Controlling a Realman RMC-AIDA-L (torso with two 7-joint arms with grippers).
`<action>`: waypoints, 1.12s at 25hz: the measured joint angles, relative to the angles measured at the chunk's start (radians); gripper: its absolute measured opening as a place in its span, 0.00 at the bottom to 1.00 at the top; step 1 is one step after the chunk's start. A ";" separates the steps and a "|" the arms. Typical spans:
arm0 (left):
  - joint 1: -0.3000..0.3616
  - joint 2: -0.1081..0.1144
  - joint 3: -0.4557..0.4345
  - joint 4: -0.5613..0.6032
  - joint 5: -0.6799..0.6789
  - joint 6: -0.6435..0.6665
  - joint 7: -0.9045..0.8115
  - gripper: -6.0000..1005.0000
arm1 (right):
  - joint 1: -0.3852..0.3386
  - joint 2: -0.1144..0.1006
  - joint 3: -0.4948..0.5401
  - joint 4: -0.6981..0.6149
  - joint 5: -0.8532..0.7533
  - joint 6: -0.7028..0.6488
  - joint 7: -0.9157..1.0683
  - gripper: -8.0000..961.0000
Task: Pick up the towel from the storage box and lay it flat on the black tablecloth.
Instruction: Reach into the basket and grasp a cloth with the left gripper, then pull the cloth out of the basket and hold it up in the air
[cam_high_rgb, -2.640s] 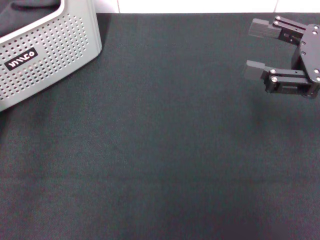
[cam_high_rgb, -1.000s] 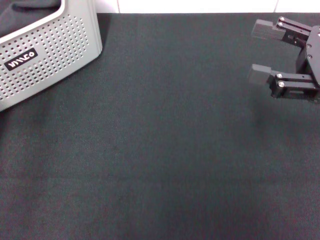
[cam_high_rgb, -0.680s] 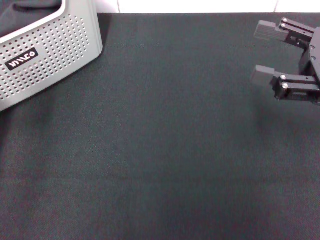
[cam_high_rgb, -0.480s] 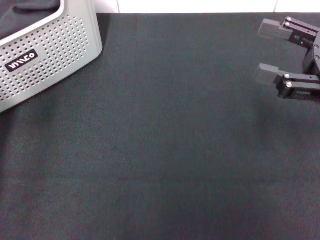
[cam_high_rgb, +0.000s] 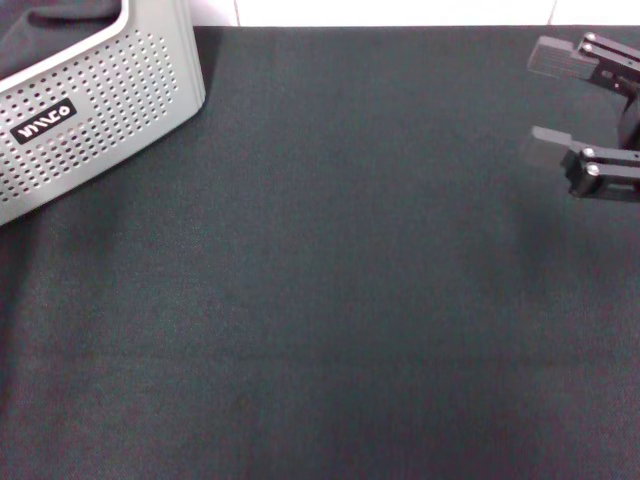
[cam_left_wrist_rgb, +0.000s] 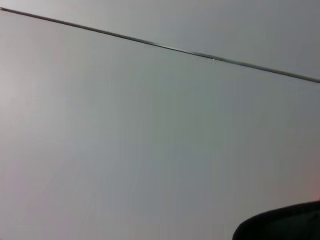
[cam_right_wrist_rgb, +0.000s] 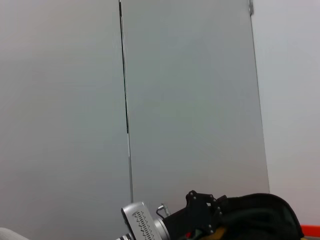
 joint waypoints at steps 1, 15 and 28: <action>0.000 0.000 0.002 0.001 -0.002 0.000 0.000 0.03 | -0.002 0.000 0.003 0.000 0.000 -0.004 0.000 0.90; 0.032 0.007 0.199 0.061 -0.090 0.263 -0.267 0.01 | -0.011 0.001 0.006 0.003 0.000 -0.009 -0.003 0.89; 0.212 0.023 0.113 0.419 0.306 0.483 -1.418 0.01 | -0.019 -0.002 0.042 0.025 -0.008 -0.020 -0.014 0.90</action>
